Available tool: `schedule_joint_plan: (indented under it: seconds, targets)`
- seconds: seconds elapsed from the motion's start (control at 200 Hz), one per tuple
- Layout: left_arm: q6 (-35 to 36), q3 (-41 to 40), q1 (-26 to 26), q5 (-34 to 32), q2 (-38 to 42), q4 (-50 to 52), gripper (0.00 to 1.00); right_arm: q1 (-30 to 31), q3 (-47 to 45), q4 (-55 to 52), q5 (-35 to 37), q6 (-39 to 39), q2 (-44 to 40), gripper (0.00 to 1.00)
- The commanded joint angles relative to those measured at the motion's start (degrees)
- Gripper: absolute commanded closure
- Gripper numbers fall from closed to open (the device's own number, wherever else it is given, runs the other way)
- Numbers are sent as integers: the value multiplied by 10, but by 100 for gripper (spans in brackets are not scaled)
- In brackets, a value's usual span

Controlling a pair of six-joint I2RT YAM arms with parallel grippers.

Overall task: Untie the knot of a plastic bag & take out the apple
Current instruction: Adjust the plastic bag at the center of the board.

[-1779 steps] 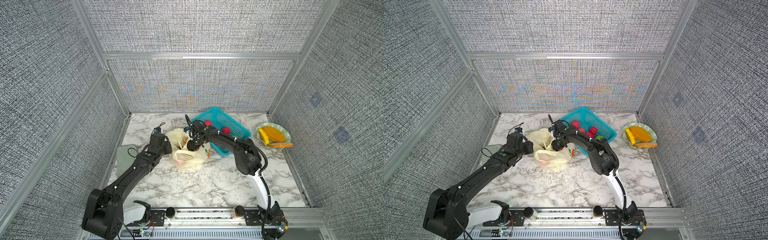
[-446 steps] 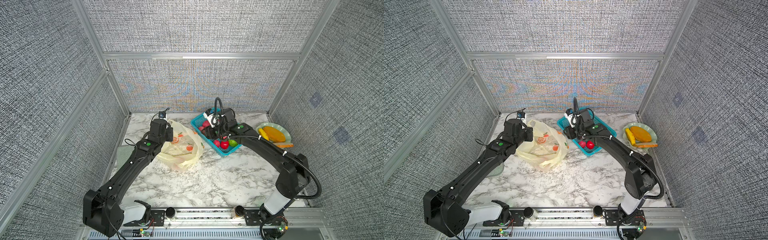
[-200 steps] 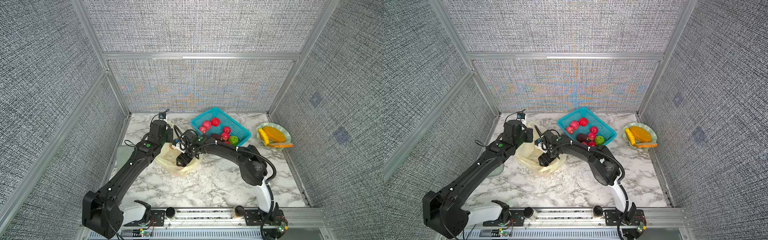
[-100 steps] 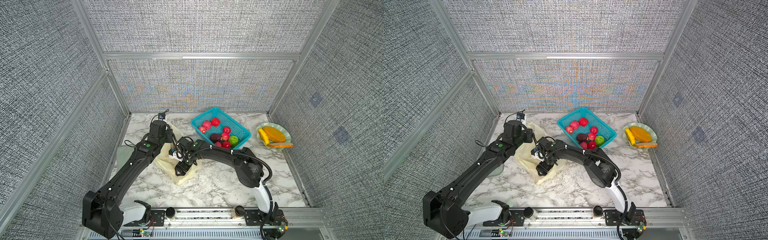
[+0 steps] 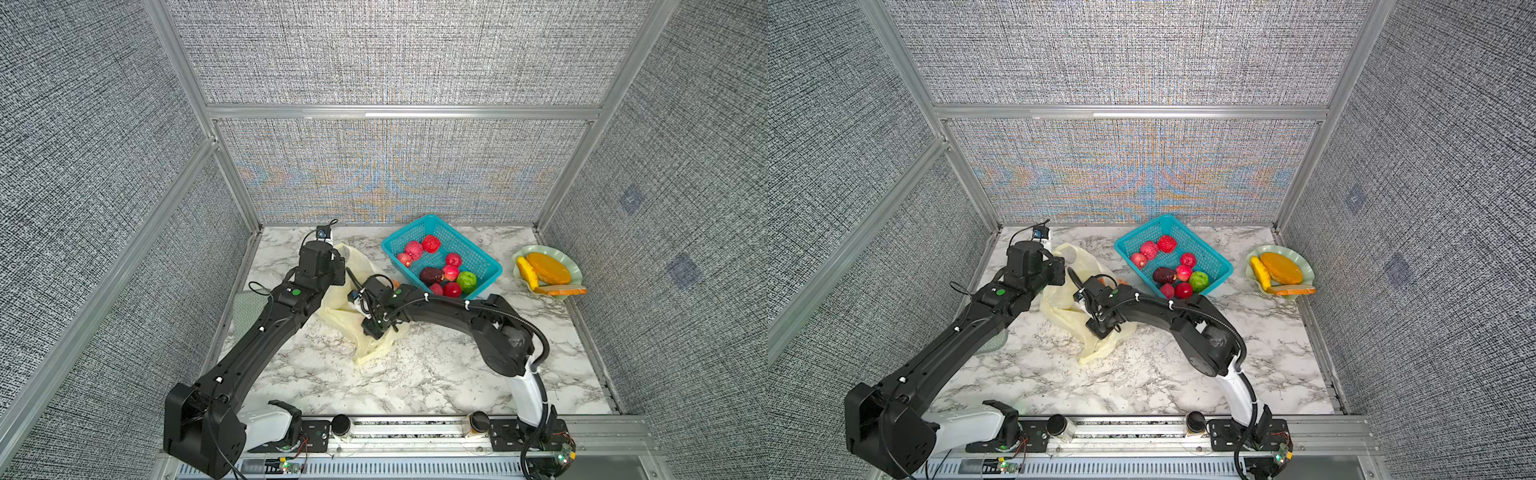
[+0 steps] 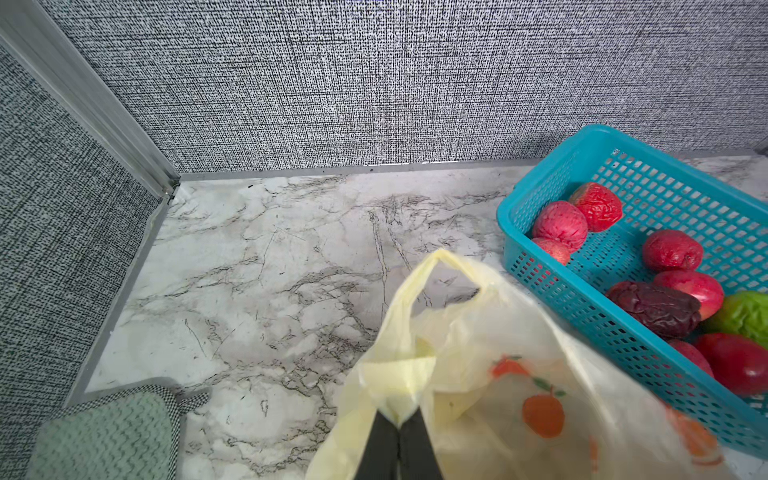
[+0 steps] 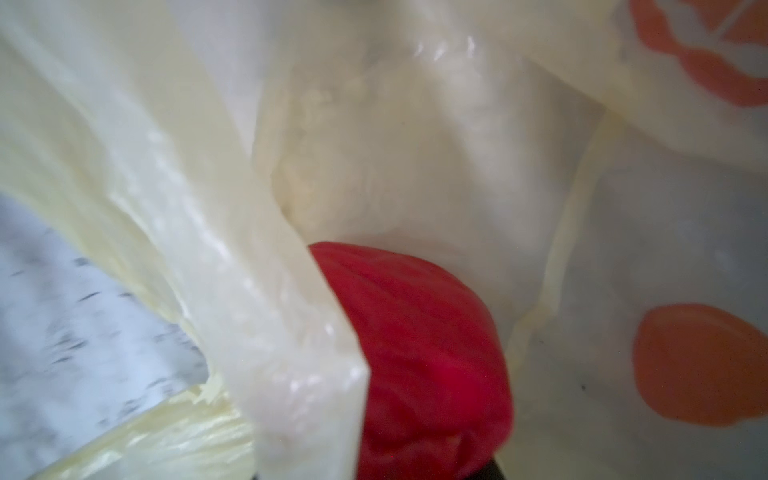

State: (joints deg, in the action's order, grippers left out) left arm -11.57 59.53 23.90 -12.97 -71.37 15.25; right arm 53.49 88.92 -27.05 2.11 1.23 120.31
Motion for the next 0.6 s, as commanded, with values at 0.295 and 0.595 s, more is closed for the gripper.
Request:
schedule_joint_plan:
  seconds: [0.295,0.595]
  targets:
    - [-2,0,-2,1,-5,-10,100,-44,-55,91,-69,-99,-75,31]
    - [-5,3,-2,11,-15,-15,100,-84,-47,83,-283,-54,-139,35]
